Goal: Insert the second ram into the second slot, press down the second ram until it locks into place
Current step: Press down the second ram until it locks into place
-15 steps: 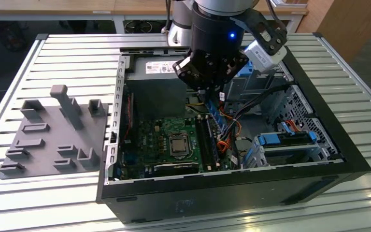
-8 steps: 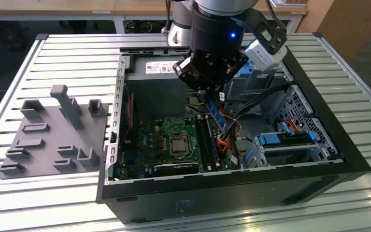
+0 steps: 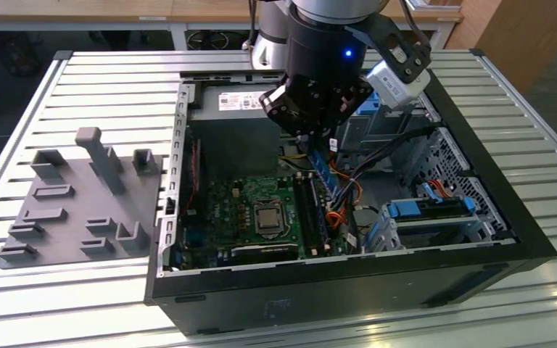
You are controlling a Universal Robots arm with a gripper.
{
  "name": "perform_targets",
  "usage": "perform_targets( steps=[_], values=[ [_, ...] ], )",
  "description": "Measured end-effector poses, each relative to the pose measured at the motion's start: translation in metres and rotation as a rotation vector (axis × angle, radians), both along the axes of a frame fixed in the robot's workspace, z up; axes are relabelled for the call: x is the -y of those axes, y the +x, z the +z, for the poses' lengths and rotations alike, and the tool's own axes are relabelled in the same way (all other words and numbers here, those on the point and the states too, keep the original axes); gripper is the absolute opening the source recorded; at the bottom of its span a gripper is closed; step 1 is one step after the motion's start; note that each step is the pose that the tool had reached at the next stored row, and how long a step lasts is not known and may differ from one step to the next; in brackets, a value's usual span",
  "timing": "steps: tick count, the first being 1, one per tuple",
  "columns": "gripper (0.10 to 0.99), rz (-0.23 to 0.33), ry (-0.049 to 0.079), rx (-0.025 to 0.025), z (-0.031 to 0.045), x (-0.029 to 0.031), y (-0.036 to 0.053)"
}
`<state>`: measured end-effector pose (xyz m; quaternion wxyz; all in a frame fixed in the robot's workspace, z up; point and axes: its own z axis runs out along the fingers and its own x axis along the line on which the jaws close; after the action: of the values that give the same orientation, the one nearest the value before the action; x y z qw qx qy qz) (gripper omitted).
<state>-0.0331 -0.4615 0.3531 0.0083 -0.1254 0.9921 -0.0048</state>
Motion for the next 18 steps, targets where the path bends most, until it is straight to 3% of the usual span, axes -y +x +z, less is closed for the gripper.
perform_targets(
  steps=[10,18],
  values=[
    [0.137,-0.001,0.0,0.0,0.0,0.0,0.0],
    [0.137,-0.1,0.0,-0.0001,-0.0008,0.0,0.0]
  ],
)
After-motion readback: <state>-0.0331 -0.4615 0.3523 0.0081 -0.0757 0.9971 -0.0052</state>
